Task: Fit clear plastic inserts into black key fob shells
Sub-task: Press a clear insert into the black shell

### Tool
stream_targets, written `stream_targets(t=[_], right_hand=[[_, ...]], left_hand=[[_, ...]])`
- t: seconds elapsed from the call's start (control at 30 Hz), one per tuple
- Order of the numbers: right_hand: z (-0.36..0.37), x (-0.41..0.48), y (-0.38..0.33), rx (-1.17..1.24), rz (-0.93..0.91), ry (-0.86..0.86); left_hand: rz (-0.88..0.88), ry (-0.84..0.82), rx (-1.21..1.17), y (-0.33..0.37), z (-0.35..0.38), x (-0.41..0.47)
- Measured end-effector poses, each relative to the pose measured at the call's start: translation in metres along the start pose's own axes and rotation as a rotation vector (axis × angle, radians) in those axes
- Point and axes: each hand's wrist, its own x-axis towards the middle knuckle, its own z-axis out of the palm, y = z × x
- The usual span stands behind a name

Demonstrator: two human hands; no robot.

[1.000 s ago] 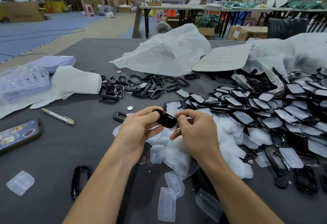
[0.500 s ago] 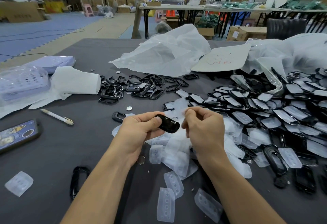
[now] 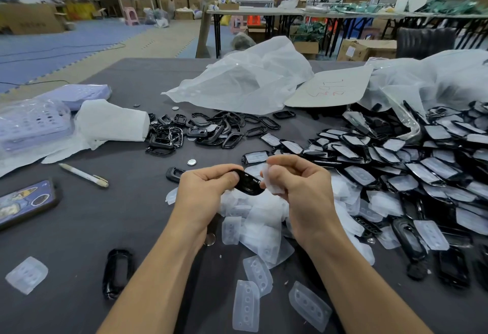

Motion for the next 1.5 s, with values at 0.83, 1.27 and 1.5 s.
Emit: stream_targets(t=[0.83,1.27,1.5], right_hand=[[-0.001,0.002,0.003,-0.120,0.038,-0.053],[0.002,-0.001,0.003,-0.127,-0.014,-0.081],[-0.001,0.001,0.013,-0.288,-0.098,0.006]], left_hand=[[-0.014,0.151,0.026,-0.002,0.002,0.004],[-0.060,0.142,0.002,-0.008,0.012,-0.003],[-0.056,0.076,-0.016,-0.010,0.016,-0.004]])
